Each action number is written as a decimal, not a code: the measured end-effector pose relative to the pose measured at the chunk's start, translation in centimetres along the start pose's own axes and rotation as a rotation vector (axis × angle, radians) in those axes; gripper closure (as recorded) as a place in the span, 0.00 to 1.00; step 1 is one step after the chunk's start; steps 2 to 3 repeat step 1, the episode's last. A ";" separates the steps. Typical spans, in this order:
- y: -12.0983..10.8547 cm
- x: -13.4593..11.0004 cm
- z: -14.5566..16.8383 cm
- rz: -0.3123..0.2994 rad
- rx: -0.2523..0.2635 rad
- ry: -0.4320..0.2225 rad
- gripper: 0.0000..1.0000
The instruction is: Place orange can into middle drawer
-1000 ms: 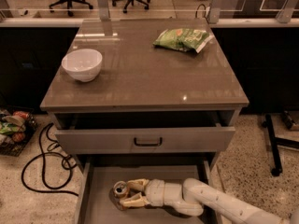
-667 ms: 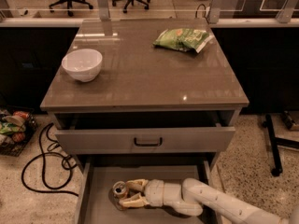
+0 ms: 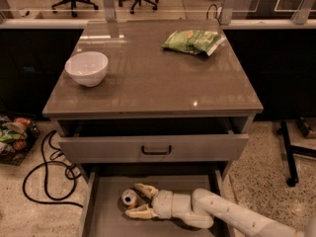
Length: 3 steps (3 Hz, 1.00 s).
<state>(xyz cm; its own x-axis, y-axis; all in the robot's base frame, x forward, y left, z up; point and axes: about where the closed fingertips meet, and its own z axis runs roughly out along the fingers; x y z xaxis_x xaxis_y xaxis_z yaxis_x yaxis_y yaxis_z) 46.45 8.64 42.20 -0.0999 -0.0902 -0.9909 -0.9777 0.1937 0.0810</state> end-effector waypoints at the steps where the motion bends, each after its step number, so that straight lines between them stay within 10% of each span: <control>1: 0.1 0.0 0.1 0.000 -0.002 -0.001 0.00; 3: 0.1 0.0 0.1 0.000 -0.002 -0.001 0.00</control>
Offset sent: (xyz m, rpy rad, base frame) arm 0.0000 0.0000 0.0000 0.0000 0.0000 0.0000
